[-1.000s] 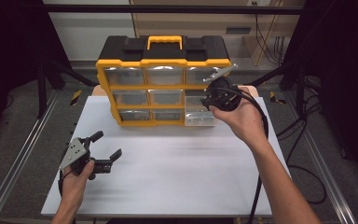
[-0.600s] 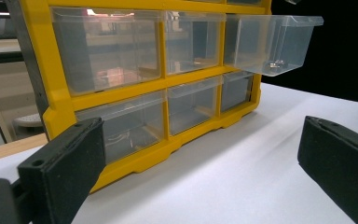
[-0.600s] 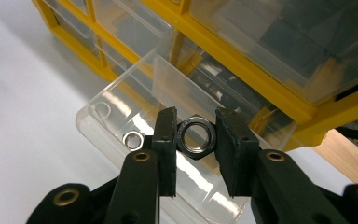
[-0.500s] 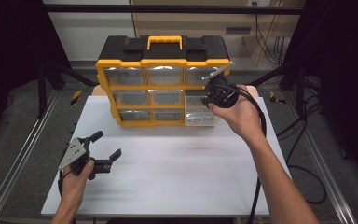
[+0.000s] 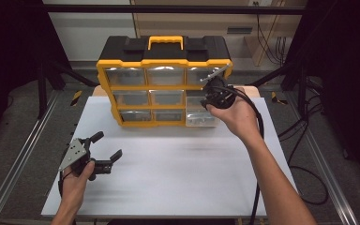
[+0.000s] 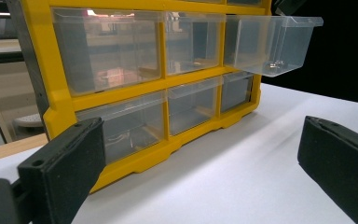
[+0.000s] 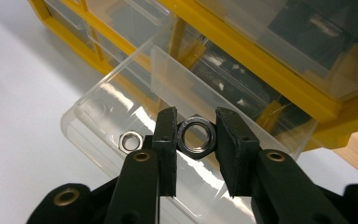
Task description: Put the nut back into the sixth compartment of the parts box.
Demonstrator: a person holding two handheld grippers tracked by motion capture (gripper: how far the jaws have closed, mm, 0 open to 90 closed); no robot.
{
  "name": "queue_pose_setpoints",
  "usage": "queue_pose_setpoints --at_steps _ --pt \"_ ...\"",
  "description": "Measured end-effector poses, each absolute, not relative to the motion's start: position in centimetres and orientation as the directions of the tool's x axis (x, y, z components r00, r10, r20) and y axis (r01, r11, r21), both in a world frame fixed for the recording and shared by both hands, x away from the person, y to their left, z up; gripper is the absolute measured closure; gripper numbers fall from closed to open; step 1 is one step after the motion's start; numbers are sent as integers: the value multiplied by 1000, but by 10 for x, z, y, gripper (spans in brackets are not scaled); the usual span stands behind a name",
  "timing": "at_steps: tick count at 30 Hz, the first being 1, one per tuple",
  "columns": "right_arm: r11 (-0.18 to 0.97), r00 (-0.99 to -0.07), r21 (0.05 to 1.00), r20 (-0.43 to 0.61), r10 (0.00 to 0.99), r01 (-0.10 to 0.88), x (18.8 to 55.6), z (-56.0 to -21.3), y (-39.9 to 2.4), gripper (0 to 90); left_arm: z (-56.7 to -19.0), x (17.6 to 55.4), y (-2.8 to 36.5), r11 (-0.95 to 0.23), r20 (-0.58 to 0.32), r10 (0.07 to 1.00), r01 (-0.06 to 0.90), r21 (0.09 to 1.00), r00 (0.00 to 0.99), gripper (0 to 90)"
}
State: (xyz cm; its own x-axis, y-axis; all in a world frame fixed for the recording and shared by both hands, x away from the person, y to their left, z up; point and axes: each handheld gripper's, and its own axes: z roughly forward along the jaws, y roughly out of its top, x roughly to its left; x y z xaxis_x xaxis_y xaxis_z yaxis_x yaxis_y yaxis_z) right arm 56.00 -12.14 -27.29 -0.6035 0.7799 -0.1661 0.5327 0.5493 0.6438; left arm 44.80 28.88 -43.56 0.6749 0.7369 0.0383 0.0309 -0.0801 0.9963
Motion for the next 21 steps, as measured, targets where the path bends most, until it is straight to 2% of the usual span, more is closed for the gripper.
queue_pose_setpoints --at_steps 5,16,21 --pt "544 -600 643 -159 784 540 563 -275 -123 690 -436 448 289 -81 38 737 32 996 675 10" --pt "486 -589 728 -139 796 484 549 -273 -132 429 -436 448 288 -88 43 736 33 996 676 11" --pt "445 -570 786 -146 808 430 534 -274 -139 263 -436 448 289 -88 43 737 32 996 675 10"
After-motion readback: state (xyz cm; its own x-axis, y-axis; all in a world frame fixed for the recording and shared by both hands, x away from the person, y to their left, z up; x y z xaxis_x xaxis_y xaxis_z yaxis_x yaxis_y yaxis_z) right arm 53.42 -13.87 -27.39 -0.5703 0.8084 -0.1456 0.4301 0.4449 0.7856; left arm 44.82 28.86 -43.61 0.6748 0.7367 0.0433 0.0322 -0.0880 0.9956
